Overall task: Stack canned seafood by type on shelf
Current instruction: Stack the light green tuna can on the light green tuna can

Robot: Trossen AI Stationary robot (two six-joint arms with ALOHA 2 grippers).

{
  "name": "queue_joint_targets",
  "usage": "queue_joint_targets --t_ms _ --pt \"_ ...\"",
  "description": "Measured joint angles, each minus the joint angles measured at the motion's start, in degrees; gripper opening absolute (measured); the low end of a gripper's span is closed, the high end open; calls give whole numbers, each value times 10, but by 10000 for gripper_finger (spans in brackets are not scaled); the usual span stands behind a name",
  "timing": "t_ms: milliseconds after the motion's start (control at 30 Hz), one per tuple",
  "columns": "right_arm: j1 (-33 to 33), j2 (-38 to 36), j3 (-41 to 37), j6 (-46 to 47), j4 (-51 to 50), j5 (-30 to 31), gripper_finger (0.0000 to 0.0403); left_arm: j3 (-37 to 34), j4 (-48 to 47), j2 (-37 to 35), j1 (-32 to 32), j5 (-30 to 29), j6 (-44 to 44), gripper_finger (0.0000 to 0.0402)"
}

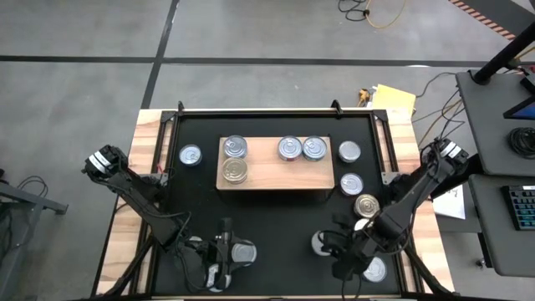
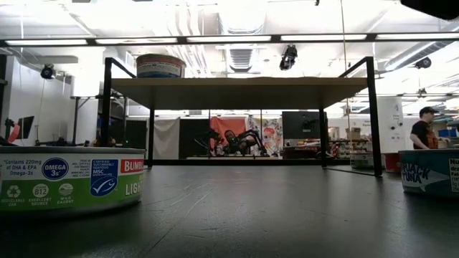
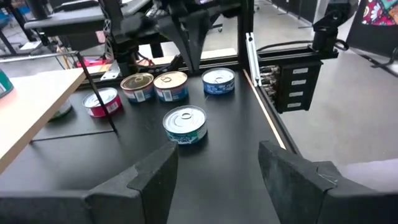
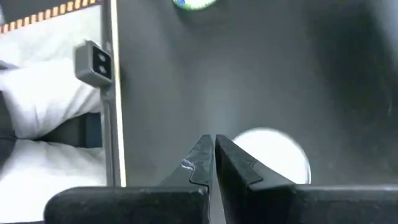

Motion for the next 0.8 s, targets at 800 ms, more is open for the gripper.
queue_joint_targets --t_ms 800 --pt "5 1 -131 149 7 36 9 0 83 59 1 -5 -9 207"
